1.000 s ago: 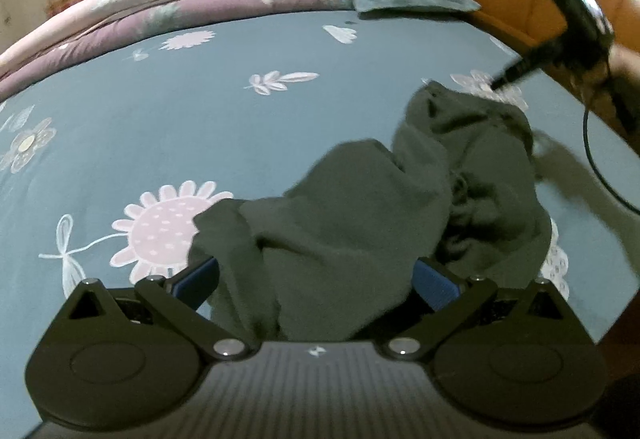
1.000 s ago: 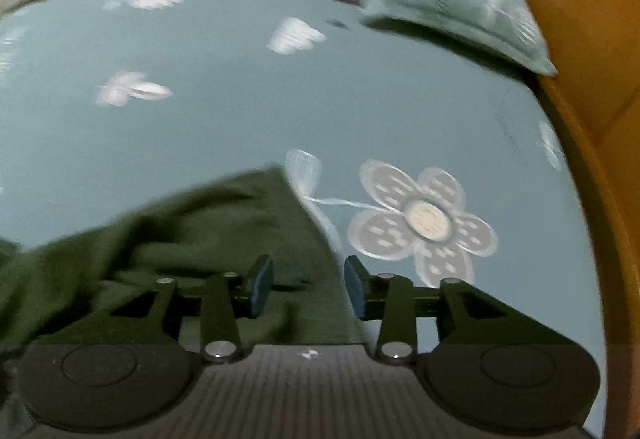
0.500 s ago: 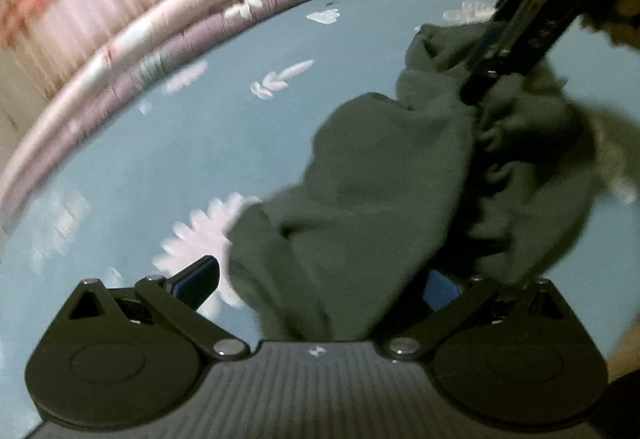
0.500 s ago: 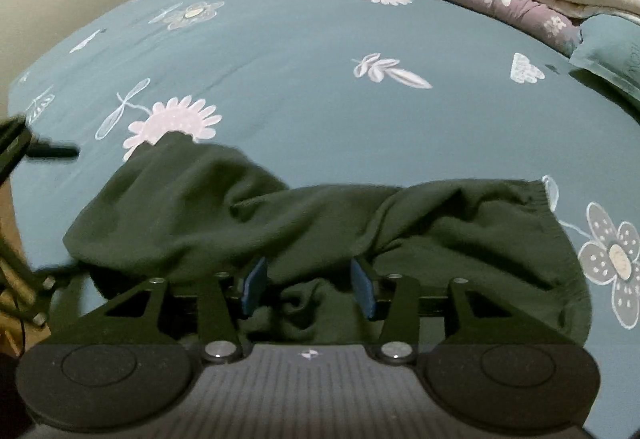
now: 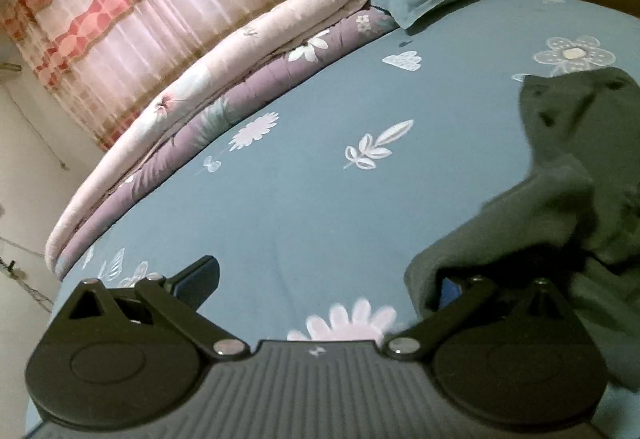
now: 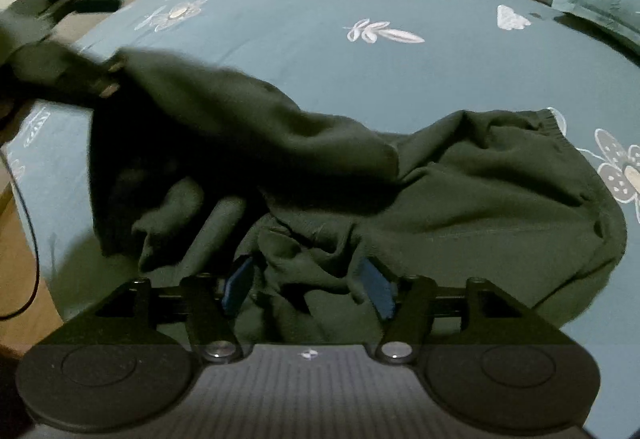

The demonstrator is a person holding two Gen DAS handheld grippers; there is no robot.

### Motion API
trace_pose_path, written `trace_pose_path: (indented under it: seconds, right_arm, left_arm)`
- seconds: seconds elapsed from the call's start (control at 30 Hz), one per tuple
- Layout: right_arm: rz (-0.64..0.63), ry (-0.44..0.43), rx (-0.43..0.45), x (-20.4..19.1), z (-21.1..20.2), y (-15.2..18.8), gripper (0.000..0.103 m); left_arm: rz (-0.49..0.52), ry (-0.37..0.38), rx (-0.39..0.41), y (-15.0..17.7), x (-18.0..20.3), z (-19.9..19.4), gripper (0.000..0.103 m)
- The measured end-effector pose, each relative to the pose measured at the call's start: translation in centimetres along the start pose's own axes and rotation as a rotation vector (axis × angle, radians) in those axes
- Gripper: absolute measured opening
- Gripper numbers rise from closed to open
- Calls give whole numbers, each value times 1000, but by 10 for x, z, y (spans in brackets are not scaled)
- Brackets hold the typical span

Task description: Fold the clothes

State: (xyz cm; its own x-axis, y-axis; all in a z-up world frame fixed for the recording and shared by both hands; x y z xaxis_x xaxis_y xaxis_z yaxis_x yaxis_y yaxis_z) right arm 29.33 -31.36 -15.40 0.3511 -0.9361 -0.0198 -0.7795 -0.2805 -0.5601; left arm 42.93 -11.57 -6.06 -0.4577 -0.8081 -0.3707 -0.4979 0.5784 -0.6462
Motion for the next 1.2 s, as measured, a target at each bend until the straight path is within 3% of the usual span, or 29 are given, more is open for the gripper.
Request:
trace_pose_path:
  seconds: [0.3, 0.5, 0.6, 0.73, 0.8, 1.0, 1.2]
  right_arm:
    - [100, 119, 8, -3, -16, 15, 72]
    - [181, 257, -10, -6, -29, 22, 73]
    - [225, 299, -5, -14, -35, 21, 73]
    - [236, 345, 1, -30, -35, 9, 75]
    - [230, 358, 10, -40, -35, 3, 76]
    - [197, 345, 20, -68, -31, -13, 78]
    - [184, 298, 22, -68, -22, -19, 82]
  left_arm:
    - [41, 83, -65, -2, -25, 85, 103]
    - [88, 123, -68, -4, -44, 126, 103]
    - [68, 143, -82, -6, -64, 147, 103]
    - [24, 114, -100, -13, -92, 176, 103]
    - [-13, 172, -128, -11, -91, 188, 102]
    - [-53, 338, -106, 4, -73, 171, 100]
    - [-113, 505, -55, 22, -63, 107, 101]
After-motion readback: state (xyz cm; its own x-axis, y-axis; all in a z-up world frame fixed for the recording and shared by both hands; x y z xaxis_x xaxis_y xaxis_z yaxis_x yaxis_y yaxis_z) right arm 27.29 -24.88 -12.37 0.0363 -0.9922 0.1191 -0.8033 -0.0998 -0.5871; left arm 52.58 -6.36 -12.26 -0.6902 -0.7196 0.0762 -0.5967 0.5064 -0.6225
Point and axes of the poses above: each gripper's, at about its wrist camera, not at the fingertips, and z roughly the way its jaws point, x to its right, y to its underside, the point moved 10 cm from there along z, roughly the way its jaws point, and after that the axes turned 10 degrees about y, right-handed, at the moved point
